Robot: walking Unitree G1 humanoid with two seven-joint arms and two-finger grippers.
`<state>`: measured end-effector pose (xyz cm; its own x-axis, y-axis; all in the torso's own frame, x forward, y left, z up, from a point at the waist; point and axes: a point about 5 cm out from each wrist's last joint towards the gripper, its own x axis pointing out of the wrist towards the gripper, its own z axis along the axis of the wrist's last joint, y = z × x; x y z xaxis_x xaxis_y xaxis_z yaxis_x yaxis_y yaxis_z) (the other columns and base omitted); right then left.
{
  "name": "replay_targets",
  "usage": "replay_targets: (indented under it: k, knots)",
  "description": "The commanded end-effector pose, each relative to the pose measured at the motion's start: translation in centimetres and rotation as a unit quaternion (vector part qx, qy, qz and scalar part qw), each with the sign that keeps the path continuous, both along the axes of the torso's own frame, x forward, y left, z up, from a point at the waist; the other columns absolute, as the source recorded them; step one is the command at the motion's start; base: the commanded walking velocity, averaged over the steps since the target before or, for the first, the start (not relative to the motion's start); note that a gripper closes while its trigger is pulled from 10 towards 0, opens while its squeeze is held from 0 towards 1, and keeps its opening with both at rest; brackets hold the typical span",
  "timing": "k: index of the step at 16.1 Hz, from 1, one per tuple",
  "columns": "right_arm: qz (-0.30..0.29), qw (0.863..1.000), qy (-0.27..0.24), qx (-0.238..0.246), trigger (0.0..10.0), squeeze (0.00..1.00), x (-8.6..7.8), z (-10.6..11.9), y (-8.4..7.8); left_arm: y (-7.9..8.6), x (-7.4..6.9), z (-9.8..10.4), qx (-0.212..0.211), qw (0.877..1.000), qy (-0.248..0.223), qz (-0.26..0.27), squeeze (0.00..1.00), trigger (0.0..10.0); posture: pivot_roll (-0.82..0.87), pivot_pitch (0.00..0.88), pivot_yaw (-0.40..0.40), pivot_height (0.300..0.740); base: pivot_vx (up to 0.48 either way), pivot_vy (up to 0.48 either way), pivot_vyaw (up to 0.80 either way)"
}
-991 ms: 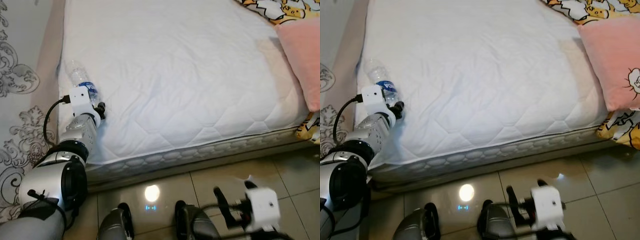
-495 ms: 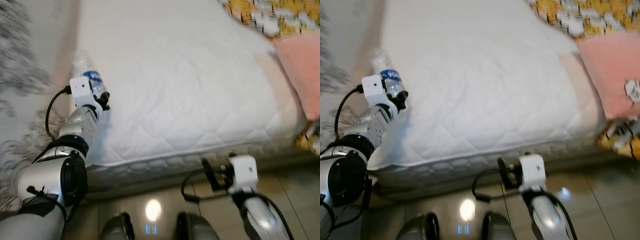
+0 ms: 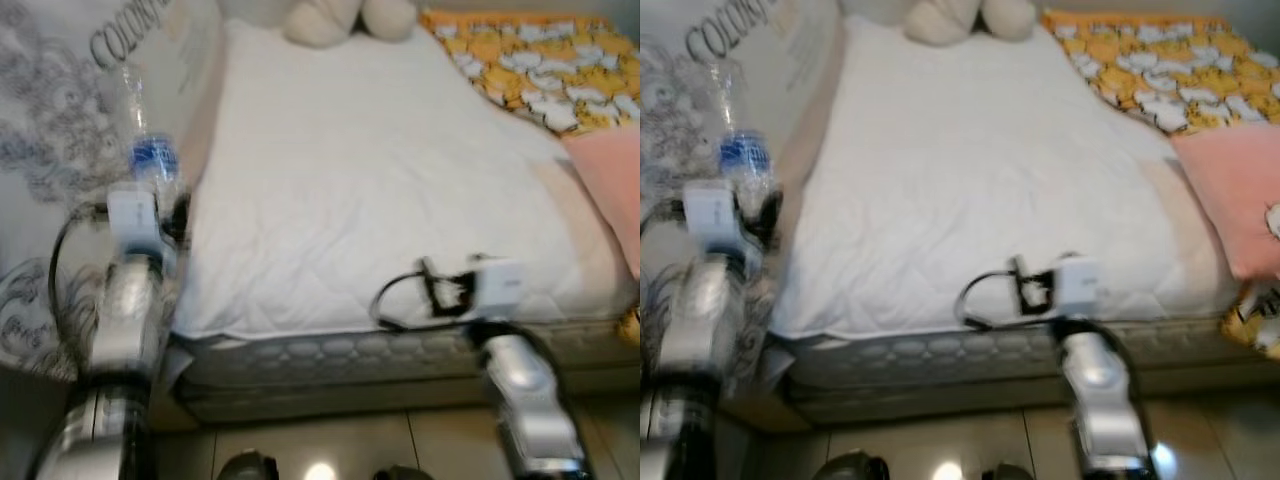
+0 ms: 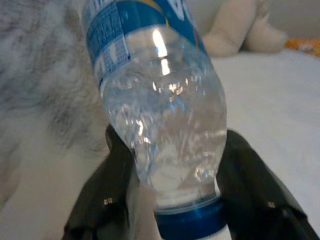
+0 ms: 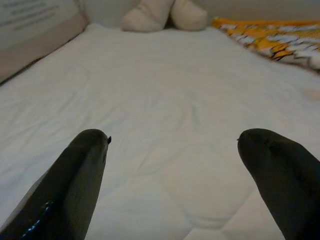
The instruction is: Clean up the room
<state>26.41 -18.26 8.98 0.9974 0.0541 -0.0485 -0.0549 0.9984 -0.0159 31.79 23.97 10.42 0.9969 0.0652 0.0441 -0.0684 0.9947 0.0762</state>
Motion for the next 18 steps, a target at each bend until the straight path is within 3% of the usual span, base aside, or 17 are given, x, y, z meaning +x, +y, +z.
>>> replay_targets:
  k: [1, 2, 3, 4, 6, 7, 8, 11, 18]
  knots:
    - [-0.005, 1.0, -0.013, 0.011, 10.0, 0.0, 0.1, 0.5, -0.1, -1.0, 0.4, 2.4, 0.025, 0.998, -0.053, -0.02, 0.0, 0.0, -0.08, 0.0, 0.026, 0.74, 0.0, 0.0, 0.0]
    - [-0.013, 0.999, -0.009, 0.044, 10.0, 0.0, 0.3, 0.5, -0.3, -1.6, -1.0, 1.7, 0.058, 0.996, -0.061, -0.038, 0.0, 0.0, -0.08, 0.0, 0.022, 0.74, 0.0, 0.0, 0.0]
    - [-0.021, 0.996, -0.004, 0.083, 10.0, 0.0, 0.5, 0.4, -0.6, -3.5, -4.1, -0.5, 0.078, 0.993, -0.045, -0.082, 0.0, 0.0, -0.08, 0.0, 0.017, 0.74, 0.0, 0.0, 0.0]
    - [-0.013, 0.997, -0.003, 0.071, 10.0, 0.0, 0.6, 0.3, -0.5, -5.0, -5.5, -1.8, 0.06, 0.993, -0.02, -0.101, 0.0, 0.0, -0.07, 0.0, 0.013, 0.74, 0.0, 0.0, 0.0]
    - [0.0, 0.999, -0.004, 0.044, 10.0, 0.0, 0.7, 0.1, -0.2, -6.5, -5.7, -2.0, 0.048, 0.992, 0.0, -0.113, 0.0, 0.0, -0.07, 0.0, 0.005, 0.74, 0.0, 0.0, 0.0]
    - [0.007, 0.999, -0.002, 0.039, 10.0, 0.0, 0.8, -0.2, 0.3, -6.7, -5.3, -1.6, 0.03, 0.994, -0.004, -0.107, 0.0, 4.7, -0.07, 0.0, 0.007, 0.74, 0.0, 0.0, 0.0]
    - [0.016, 0.999, 0.002, 0.037, 10.0, 0.0, 0.9, -0.4, 0.9, -6.9, -5.0, -0.9, 0.027, 0.994, -0.015, -0.106, 0.0, 10.0, -0.07, 0.0, 0.01, 0.74, 0.0, 0.0, 0.0]
    - [0.019, 0.999, 0.013, 0.038, 10.0, 0.0, 0.7, -1.0, 1.1, -6.7, -4.5, -0.4, 0.026, 0.995, -0.013, -0.1, 0.0, 10.0, -0.08, 0.0, 0.018, 0.74, 0.0, 0.0, 0.0]
    - [0.02, 0.999, 0.031, 0.029, 10.0, 0.0, 0.4, -1.9, 0.9, -7.6, -4.7, -1.4, 0.016, 0.994, 0.012, -0.106, 0.0, 10.0, -0.09, 0.0, 0.018, 0.74, 0.0, -0.48, 0.0]
